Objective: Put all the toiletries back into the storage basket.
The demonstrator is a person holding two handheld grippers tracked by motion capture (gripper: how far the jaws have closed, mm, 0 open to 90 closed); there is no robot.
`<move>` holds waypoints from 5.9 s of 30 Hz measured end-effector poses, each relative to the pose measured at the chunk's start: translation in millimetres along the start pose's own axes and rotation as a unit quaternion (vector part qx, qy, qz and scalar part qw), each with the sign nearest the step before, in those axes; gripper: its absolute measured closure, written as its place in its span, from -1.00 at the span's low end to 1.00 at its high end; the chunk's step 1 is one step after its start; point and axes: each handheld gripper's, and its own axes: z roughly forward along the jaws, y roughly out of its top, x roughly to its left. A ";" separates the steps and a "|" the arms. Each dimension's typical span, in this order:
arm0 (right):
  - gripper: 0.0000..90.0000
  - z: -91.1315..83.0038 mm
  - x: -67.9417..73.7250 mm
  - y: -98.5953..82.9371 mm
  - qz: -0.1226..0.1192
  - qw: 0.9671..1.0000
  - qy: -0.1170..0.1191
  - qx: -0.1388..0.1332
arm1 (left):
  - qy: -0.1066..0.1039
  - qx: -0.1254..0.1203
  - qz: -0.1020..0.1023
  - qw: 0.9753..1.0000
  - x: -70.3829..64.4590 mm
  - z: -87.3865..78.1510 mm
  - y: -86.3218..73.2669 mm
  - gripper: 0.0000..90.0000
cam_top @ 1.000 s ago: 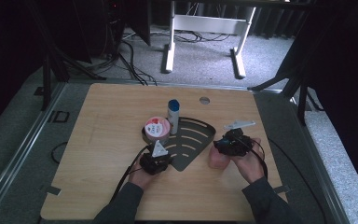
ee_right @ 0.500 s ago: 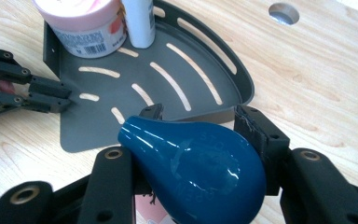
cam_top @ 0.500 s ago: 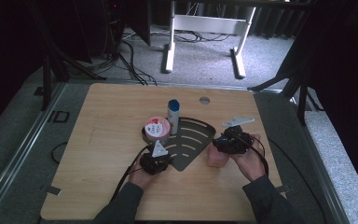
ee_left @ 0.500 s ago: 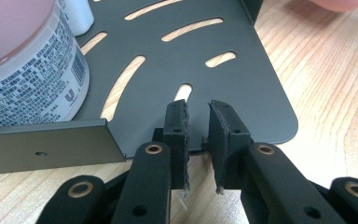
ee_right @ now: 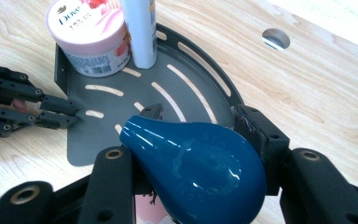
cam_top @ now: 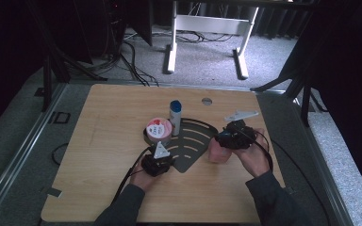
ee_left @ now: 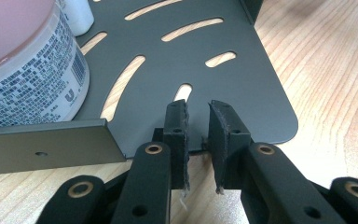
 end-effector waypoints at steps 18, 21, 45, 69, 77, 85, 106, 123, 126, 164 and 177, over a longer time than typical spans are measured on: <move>0.19 1.6 4.2 24.4 -0.011 1.000 0.003 -0.007 | 0.001 0.000 0.001 1.000 -0.3 0.0 0.0 0.73; 0.19 3.9 6.0 28.6 -0.016 1.000 0.001 -0.005 | 0.000 0.000 0.000 1.000 -0.2 0.0 0.0 0.73; 0.20 34.1 11.8 60.6 -0.030 0.999 0.005 0.012 | 0.001 0.000 0.000 1.000 -0.3 0.0 0.0 0.73; 0.20 64.3 17.4 78.4 -0.041 0.999 0.007 0.021 | 0.001 0.000 0.000 1.000 -0.7 0.1 0.0 0.73; 0.20 75.8 16.6 81.0 -0.037 0.999 0.007 0.029 | 0.002 0.000 0.001 1.000 -0.7 0.1 0.0 0.73; 0.20 87.3 14.2 83.5 -0.036 0.999 0.005 0.034 | 0.002 0.000 0.001 1.000 -0.7 0.0 0.0 0.73; 0.20 111.4 12.8 92.8 -0.053 0.997 0.012 0.047 | 0.001 0.000 0.001 1.000 -0.8 -0.1 0.0 0.73; 0.20 124.9 7.4 93.6 -0.051 0.997 0.017 0.051 | 0.001 0.000 0.002 1.000 -1.1 0.0 0.0 0.73; 0.20 127.5 6.3 93.5 -0.050 0.997 0.017 0.051 | 0.001 0.000 0.002 1.000 -1.2 0.0 0.0 0.73; 0.20 148.6 6.2 108.1 -0.050 0.997 0.011 0.051 | -0.001 0.000 0.005 1.000 -3.1 0.0 -0.1 0.73; 0.04 149.9 2.6 105.1 -0.042 0.997 0.030 0.056 | -0.002 0.000 0.007 1.000 -4.1 -0.1 -0.1 0.73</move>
